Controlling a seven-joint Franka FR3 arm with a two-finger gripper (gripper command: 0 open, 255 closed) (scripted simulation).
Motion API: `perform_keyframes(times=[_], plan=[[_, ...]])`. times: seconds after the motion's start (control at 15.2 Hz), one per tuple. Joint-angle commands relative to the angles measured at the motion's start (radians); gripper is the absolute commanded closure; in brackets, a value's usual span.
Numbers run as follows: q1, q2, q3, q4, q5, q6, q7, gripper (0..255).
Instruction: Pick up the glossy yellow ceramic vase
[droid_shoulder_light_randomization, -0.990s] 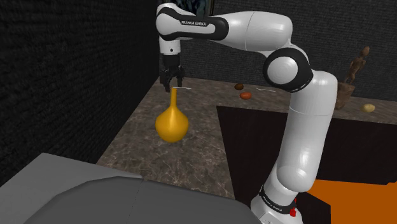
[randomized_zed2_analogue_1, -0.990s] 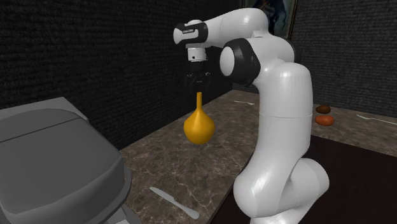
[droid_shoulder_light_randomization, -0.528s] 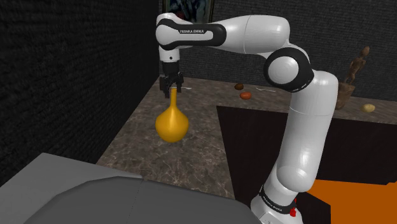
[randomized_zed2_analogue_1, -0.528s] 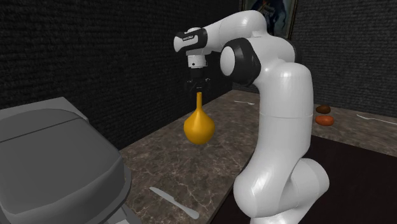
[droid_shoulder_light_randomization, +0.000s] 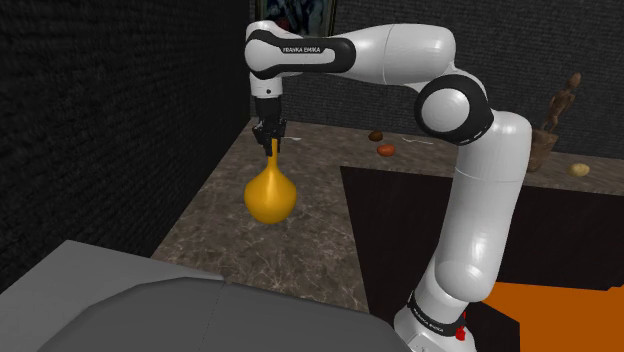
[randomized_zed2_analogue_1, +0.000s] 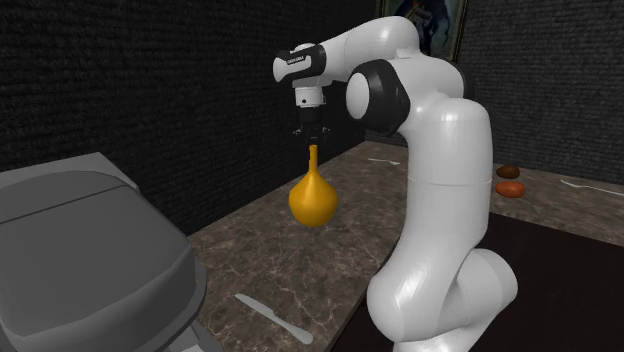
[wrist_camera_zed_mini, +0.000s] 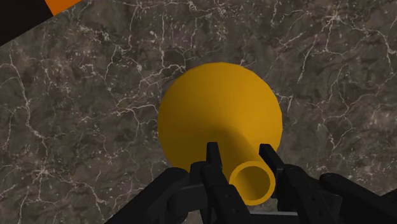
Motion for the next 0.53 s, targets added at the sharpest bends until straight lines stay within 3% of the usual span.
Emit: perform_keyframes(times=[0.0,0.46], plan=[[0.0,0.0,0.0,-0.001,0.0,0.0,0.0,255],[0.001,0.015,0.0,0.1,-0.001,-0.086,-0.001,255]])
